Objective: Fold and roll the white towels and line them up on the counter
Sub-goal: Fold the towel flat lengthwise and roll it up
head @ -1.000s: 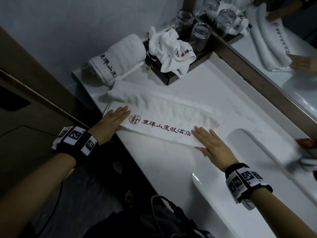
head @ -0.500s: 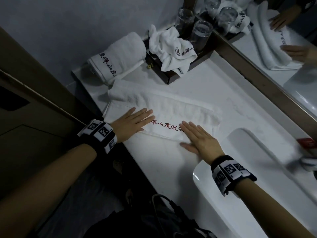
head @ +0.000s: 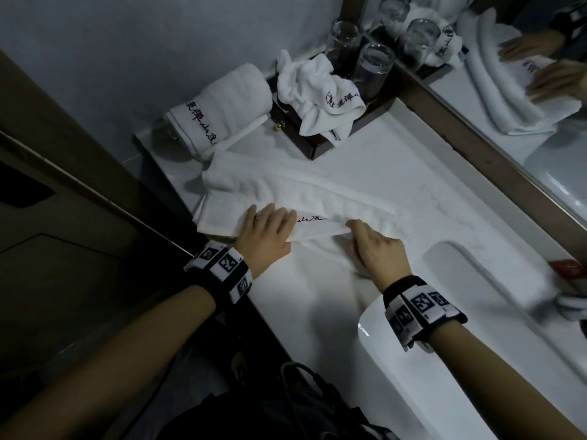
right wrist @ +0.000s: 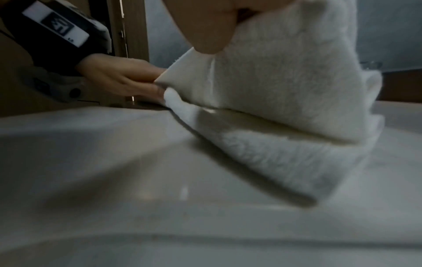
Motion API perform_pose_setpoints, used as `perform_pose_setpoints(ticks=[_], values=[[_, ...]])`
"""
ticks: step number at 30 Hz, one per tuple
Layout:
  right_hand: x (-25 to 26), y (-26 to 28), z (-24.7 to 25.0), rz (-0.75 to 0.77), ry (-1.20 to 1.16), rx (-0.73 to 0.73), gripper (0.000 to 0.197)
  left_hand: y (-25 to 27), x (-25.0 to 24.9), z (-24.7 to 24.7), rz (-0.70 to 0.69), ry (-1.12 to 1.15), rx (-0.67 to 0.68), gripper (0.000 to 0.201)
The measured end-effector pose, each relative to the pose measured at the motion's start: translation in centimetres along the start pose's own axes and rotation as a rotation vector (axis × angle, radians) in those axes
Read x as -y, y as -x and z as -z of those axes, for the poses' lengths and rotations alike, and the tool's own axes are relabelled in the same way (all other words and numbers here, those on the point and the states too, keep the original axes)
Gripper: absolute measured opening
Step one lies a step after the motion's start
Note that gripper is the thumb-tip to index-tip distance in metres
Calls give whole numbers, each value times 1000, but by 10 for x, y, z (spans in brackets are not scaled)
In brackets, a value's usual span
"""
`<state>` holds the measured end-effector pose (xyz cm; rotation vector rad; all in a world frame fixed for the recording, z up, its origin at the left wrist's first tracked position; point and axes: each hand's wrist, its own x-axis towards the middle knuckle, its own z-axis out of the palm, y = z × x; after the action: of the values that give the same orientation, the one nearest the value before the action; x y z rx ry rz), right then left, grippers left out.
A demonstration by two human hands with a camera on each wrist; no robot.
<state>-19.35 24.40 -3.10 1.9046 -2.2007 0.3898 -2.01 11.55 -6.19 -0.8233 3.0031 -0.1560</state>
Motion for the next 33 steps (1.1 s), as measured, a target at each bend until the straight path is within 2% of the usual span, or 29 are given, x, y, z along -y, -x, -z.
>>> perform_pose_setpoints(ticks=[3, 5, 7, 9, 11, 14, 16, 19, 21, 23, 25, 26, 27, 28, 29, 31, 32, 33], values=[[-6, -2, 10, 78, -20, -72, 12, 1, 3, 6, 58, 221, -114, 43], [-7, -5, 18, 82, -27, -119, 7, 3, 4, 6, 28, 285, -155, 32], [-8, -12, 25, 71, -47, -151, 12, 2, 8, 6, 9, 321, -76, 39], [-14, -19, 30, 71, -78, -122, 16, 1, 20, 5, 106, 361, 79, 60], [-24, -25, 34, 69, -150, 76, 24, 0, 41, 4, 202, 427, 167, 60], [-45, -33, 37, -20, -95, 487, 44, -2, 73, 23, 149, 612, 322, 53], [-53, -37, 39, -128, 41, 569, 39, -7, 93, 41, 82, 526, 372, 43], [-57, -40, 43, -269, 39, 588, 20, -16, 110, 63, 108, 391, 359, 25], [-55, -44, 45, -347, -79, 696, 13, -18, 108, 70, 118, 444, 412, 20], [-55, -46, 49, -409, -319, 849, 14, -16, 104, 71, 87, 605, 598, 20], [-57, -45, 57, -588, -628, 948, 12, -6, 105, 79, 77, 769, 837, 37], [-58, -45, 63, -711, -731, 976, 9, -1, 107, 86, 78, 820, 885, 50], [-62, -46, 67, -786, -787, 968, 10, 1, 112, 91, 88, 861, 849, 58], [-66, -51, 70, -796, -804, 926, 10, 1, 118, 96, 115, 911, 742, 55], [-69, -58, 72, -764, -801, 853, 6, -2, 125, 98, 156, 939, 581, 43], [-72, -78, 72, -553, -649, 707, 8, -18, 137, 100, 225, 814, 234, 18], [-72, -87, 68, -451, -501, 661, 8, -26, 137, 102, 250, 664, 127, 21], [-71, -94, 61, -384, -355, 616, 5, -33, 135, 102, 262, 513, 91, 25]])
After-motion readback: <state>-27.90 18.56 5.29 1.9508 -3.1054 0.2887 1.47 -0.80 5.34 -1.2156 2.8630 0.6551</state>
